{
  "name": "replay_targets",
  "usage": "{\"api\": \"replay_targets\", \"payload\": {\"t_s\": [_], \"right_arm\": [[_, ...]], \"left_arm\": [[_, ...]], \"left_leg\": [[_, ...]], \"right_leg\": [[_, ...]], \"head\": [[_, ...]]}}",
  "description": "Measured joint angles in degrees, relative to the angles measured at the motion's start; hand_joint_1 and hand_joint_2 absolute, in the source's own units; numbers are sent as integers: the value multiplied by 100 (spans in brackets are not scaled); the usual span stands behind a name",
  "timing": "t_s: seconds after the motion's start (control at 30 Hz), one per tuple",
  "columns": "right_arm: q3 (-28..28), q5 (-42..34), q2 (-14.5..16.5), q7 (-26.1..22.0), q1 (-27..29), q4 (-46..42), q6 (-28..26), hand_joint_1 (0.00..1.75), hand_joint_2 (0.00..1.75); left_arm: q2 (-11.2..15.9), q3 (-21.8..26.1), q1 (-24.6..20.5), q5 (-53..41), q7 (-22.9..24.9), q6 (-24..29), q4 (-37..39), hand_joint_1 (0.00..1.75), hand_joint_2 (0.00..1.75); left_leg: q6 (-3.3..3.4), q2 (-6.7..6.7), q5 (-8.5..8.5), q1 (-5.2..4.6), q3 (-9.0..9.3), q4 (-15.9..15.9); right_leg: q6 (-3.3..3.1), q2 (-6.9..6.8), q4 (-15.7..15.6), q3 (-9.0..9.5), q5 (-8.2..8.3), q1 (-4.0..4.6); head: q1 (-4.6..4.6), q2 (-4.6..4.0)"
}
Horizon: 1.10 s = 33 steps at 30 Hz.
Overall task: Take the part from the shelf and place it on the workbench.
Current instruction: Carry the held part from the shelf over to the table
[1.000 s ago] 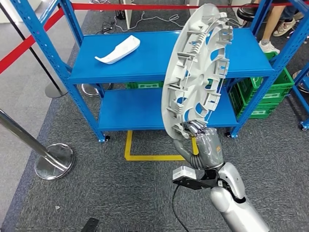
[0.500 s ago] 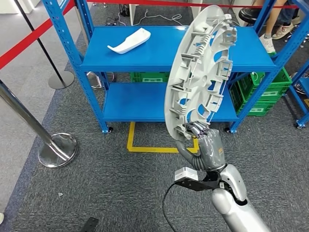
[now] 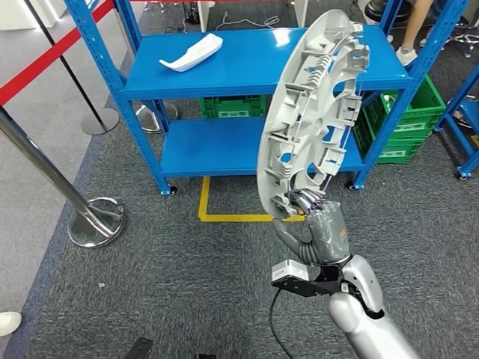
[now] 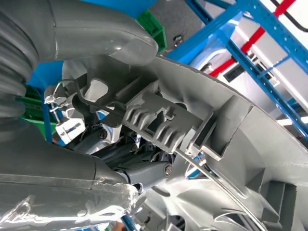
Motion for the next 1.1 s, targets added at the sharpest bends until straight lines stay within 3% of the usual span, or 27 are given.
{"api": "replay_targets", "payload": {"t_s": [0.03, 0.1, 0.17, 0.23, 0.27, 0.3, 0.37, 0.43, 0.47, 0.57, 0.63, 0.77, 0.93, 1.1], "right_arm": [[-8, -7, 0, -8, 11, -3, -2, 175, 175], [-31, -22, -1, -19, 19, -23, -6, 175, 175], [-60, -33, -2, -21, 23, -43, -11, 175, 175], [-83, -37, -2, -23, 30, -46, -17, 175, 175], [-91, -39, -2, -24, 34, -47, -19, 175, 175], [-98, -44, -2, -24, 35, -47, -20, 175, 175], [-105, -65, -2, -25, 41, -46, -19, 175, 175], [-105, -92, -2, -32, 54, -46, -15, 175, 175], [-105, -104, -2, -35, 59, -46, -13, 175, 175], [-107, -132, -2, -37, 55, -50, -11, 175, 175], [-108, -136, -1, -41, 48, -63, -11, 175, 175], [-112, -137, 0, -45, 56, -74, -11, 175, 175], [-114, -137, 0, -45, 56, -77, -11, 175, 175], [-116, -136, 0, -44, 56, -77, -11, 175, 175]], "left_arm": [[0, 0, -3, 0, -1, 2, 0, 0, 175], [0, -1, -24, -1, -3, 8, 0, 0, 175], [0, -2, -39, -3, -4, 11, 0, 0, 175], [1, -2, -28, -3, -4, 13, 0, 0, 175], [4, -1, -20, -2, -3, 16, 0, 0, 175], [8, -1, -16, -1, -3, 19, 0, 0, 175], [14, 0, -13, 0, -2, 23, 0, 0, 175], [15, 0, -3, 0, -2, 23, 0, 0, 175], [15, 0, 4, 0, -2, 23, 0, 0, 175], [14, 0, 8, 0, -4, 25, 0, 0, 175], [14, 0, 3, 0, -4, 25, 0, 0, 175], [16, 0, 4, 0, -4, 25, 0, 0, 175], [15, 0, 2, 0, -4, 25, 0, 0, 175], [16, 0, 2, 0, -4, 26, 0, 0, 175]], "left_leg": [[17, 0, 109, 0, 263, -322], [66, -2, 73, -8, 850, -1155], [125, -6, -51, -23, 1103, -1581], [203, 2, -21, -15, 1073, -1608], [246, 8, 15, -9, 1052, -1612], [284, 13, 52, 1, 1027, -1618], [325, 15, 115, -3, 958, -1616], [327, 13, 176, -10, 888, -1613], [321, 11, 201, -11, 861, -1611], [279, 4, 250, -22, 817, -1596], [244, 6, 270, -40, 772, -1568], [267, 9, 341, -42, 698, -1573], [152, 8, 425, -26, 638, -1621], [122, 8, 473, -21, 578, -1622]], "right_leg": [[18, 2, 2, -51, 49, -1], [68, 2, 23, -134, 134, 17], [130, -5, 27, -180, 216, 30], [195, -8, 35, -223, 238, 20], [225, -11, 138, -274, 148, 13], [252, -13, 365, -367, -18, 9], [295, -18, 1133, -637, -467, 4], [312, -18, 1660, -758, -695, 4], [305, -18, 1604, -658, -660, 5], [248, -20, 492, 94, -320, 14], [204, -14, 35, 353, -253, 26], [160, 4, 1, 291, -204, 42], [96, 1, 20, 203, -153, 58], [88, -2, 31, 143, -109, 64]], "head": [[-1, 0], [1, 0], [2, 0], [2, 0], [9, 0], [19, 0], [37, 0], [38, 0], [37, 0], [37, 0], [31, 0], [25, 0], [25, 0], [28, 0]]}}
